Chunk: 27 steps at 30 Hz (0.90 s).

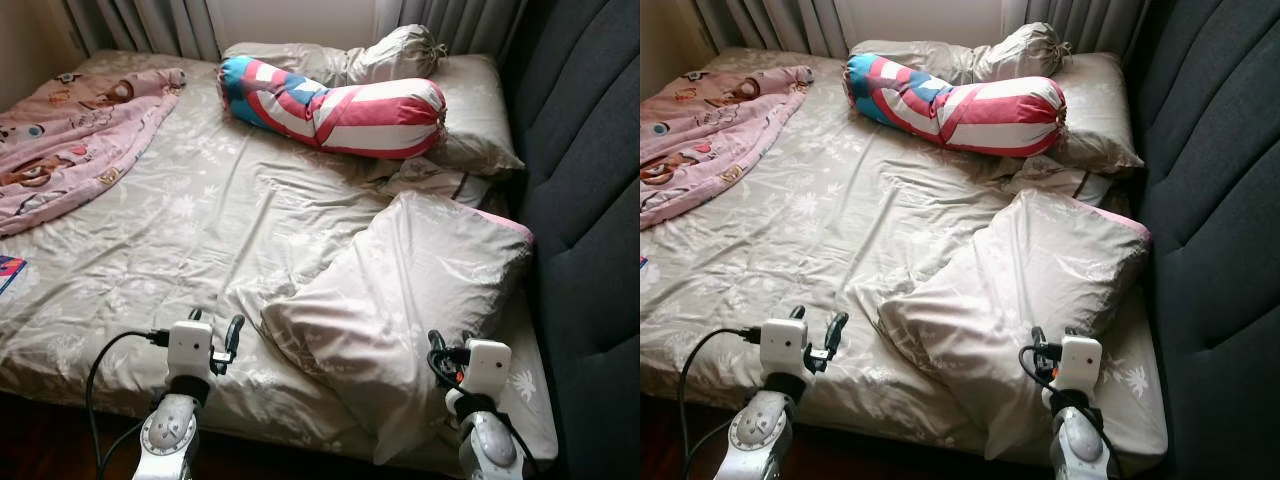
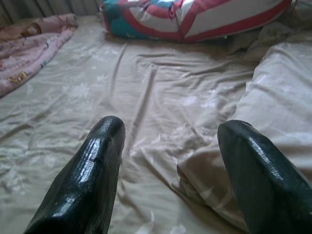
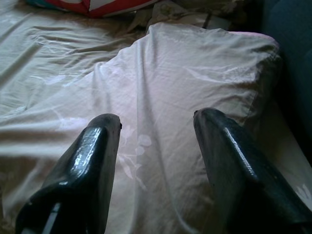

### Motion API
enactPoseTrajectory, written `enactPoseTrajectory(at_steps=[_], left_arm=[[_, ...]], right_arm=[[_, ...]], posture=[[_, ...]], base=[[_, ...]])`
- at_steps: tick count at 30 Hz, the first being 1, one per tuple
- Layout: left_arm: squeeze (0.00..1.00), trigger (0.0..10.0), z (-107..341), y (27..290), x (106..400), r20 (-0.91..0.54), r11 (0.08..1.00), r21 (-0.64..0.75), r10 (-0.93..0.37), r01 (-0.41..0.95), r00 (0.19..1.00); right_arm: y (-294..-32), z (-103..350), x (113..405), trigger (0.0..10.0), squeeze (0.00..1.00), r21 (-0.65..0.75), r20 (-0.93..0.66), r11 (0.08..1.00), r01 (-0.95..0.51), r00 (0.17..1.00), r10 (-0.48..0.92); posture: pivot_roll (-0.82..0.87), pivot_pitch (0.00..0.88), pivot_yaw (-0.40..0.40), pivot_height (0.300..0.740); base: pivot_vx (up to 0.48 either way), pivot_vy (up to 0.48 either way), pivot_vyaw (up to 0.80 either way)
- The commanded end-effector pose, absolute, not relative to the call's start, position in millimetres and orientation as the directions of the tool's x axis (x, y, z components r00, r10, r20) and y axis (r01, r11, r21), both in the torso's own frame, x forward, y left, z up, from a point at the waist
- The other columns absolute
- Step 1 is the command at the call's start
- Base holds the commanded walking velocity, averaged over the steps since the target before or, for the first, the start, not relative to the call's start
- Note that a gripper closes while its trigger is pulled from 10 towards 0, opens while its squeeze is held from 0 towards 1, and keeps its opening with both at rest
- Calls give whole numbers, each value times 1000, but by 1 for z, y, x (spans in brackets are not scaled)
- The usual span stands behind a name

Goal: Clean up the room

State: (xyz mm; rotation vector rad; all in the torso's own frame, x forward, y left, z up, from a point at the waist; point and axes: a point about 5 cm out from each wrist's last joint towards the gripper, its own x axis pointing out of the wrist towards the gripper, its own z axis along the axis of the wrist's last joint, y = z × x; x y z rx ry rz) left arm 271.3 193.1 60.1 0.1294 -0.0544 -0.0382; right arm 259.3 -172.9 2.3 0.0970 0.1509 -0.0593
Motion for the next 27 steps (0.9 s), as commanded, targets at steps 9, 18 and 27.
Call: enactPoseTrajectory(at_steps=[9,18,27], left_arm=[[0,10000,57,189,267,17,992,116,-55,52,998],[0,10000,62,189,269,23,992,112,-54,51,998],[0,10000,65,187,271,24,992,111,-58,55,998]], right_arm=[[-171,11,264,10000,0,100,-110,992,71,992,-60],[-167,12,265,10000,0,98,-115,993,66,992,-54],[-166,14,268,10000,0,96,-119,993,73,991,-61]], posture=[[-53,100,-51,740],[-56,135,-55,740],[-55,187,-55,740]], base=[[0,0,0],[0,0,0],[0,0,0]])
